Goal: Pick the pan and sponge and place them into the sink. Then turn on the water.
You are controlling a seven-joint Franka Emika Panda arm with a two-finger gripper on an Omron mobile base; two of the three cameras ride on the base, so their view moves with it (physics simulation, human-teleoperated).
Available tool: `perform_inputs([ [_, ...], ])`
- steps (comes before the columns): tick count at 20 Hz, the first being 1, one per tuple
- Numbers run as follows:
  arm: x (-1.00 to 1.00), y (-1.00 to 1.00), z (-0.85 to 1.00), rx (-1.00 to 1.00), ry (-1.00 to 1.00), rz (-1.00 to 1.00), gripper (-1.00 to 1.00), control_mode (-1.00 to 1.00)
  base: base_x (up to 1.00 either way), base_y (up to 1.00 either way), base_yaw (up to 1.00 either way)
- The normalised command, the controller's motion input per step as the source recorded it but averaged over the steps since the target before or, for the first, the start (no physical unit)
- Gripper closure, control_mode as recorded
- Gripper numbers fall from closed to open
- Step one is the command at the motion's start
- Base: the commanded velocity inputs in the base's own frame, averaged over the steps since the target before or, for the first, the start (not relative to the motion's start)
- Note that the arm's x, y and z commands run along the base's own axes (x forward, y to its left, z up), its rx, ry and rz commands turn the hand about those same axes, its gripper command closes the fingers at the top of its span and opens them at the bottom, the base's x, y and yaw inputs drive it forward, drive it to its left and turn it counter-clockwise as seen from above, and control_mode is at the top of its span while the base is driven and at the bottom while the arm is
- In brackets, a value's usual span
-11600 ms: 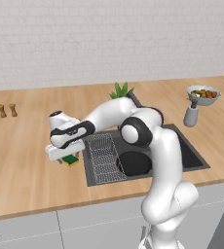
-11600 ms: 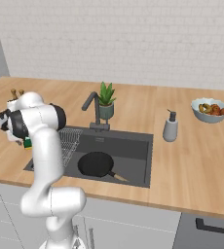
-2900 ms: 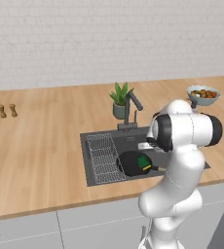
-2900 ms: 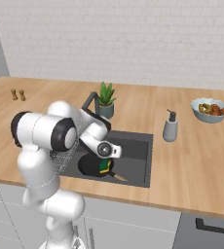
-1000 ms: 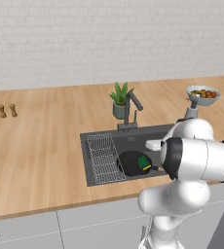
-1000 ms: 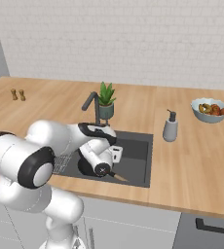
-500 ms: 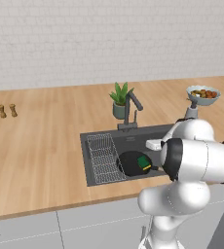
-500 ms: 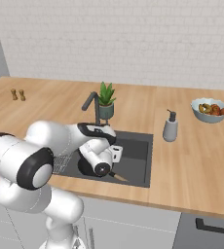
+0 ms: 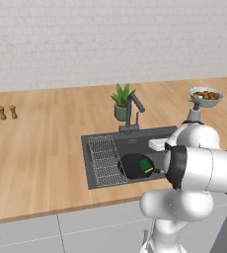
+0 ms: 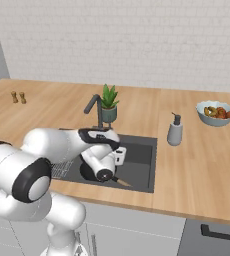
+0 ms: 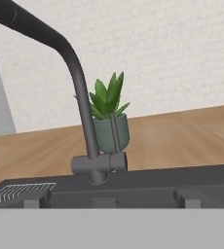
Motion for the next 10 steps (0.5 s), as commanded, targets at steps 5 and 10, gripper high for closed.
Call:
perform_inputs([
  [5,0.11,0.0,0.3,0.0,-0.02,-0.03,-1.0,-1.0,0.0,0.0,0.0],
  [10,0.12,0.0,0.32,0.0,0.0,-0.01,-1.0,-1.0,0.0,0.0,0.0],
])
